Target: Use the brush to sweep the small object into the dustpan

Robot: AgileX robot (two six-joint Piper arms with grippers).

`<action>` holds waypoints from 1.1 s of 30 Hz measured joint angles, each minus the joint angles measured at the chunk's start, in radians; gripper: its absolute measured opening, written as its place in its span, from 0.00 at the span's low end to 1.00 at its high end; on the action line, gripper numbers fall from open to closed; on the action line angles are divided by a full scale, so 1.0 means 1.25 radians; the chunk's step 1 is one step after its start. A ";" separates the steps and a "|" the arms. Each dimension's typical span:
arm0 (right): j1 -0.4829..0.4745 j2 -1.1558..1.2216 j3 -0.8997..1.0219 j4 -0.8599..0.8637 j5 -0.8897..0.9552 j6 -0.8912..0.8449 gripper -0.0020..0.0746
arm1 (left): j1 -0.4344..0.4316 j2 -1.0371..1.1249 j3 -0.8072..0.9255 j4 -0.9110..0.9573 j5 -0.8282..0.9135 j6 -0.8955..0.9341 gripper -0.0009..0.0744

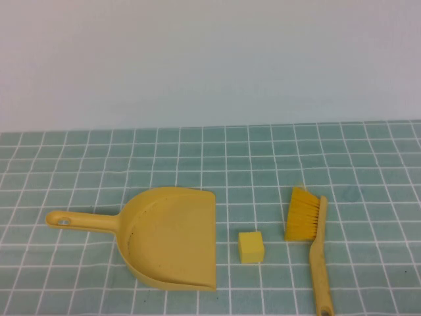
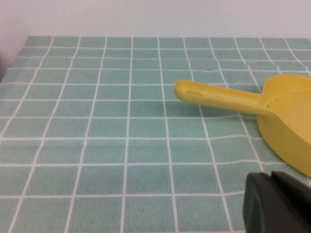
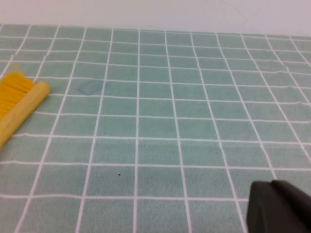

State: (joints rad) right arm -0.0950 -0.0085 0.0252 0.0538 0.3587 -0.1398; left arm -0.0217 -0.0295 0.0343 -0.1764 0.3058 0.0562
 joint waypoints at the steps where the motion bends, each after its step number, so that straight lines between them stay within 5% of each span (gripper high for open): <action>1: 0.000 0.000 0.000 0.000 0.000 0.000 0.02 | 0.000 0.000 0.000 0.000 0.000 0.000 0.01; 17: 0.000 0.000 0.000 -0.005 -0.018 -0.006 0.02 | 0.000 0.000 0.000 -0.017 -0.110 -0.015 0.01; 23: 0.000 0.000 0.000 -0.005 -0.170 -0.006 0.02 | 0.000 0.000 0.000 -0.020 -0.256 -0.009 0.01; 33: 0.000 0.000 0.000 0.005 -0.311 -0.006 0.02 | 0.000 0.000 0.000 -0.020 -0.254 -0.009 0.01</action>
State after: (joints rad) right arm -0.0950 -0.0085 0.0252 0.0600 -0.0297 -0.1474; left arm -0.0217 -0.0295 0.0343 -0.2017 -0.0116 0.0446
